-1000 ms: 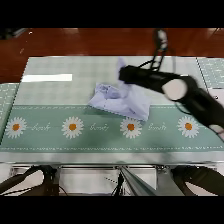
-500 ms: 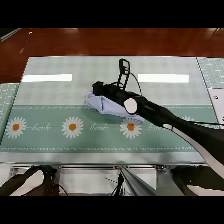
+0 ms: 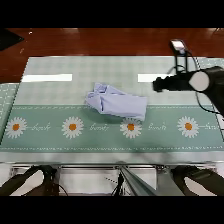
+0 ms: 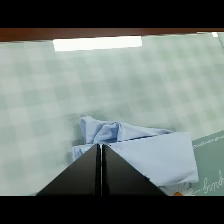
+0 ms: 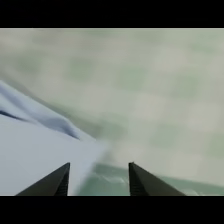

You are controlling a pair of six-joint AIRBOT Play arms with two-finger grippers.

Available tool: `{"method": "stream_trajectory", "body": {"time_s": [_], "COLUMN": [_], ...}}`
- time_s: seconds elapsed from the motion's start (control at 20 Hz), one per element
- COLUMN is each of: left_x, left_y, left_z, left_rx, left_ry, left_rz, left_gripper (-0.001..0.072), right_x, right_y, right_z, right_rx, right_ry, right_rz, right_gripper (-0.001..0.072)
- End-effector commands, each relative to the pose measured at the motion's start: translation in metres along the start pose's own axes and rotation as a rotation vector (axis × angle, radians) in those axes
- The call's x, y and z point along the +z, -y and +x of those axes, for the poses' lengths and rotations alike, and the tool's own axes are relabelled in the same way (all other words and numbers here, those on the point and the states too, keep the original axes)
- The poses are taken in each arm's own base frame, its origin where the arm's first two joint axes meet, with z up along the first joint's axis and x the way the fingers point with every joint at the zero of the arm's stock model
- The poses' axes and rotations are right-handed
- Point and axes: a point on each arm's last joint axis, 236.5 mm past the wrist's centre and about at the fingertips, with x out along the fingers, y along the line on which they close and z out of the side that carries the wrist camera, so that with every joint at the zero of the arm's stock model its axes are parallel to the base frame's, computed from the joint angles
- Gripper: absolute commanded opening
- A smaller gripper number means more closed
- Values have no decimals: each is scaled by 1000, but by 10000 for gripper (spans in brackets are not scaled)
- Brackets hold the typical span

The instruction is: Fold the shirts.

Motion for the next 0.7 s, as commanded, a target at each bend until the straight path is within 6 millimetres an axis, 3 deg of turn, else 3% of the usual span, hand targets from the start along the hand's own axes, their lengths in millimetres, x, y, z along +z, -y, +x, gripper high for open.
{"method": "stream_trajectory", "body": {"time_s": [0.0, 0.2, 0.35, 0.45, 0.65], "left_x": [-6, -7, -11, -17, -22], "left_y": [-15, -16, -17, -20, -22], "left_z": [0, 0, 3, 7, 10], "left_rx": [65, 65, 63, 61, 59], "left_ry": [-25, -26, -37, -53, -68], "left_rz": [-10, -10, -20, -32, -41], "left_gripper": [49, 49, 49, 49, 49], "right_x": [-95, -96, -86, -86, -95], "right_y": [53, -28, -69, -85, -93], "right_z": [2, 50, 73, 90, 117], "right_rx": [10, 420, 541, 542, 483], "right_ry": [-315, -250, -230, -223, -239], "right_rz": [181, 493, 561, 572, 628], "right_gripper": [425, 566, 583, 583, 564]}}
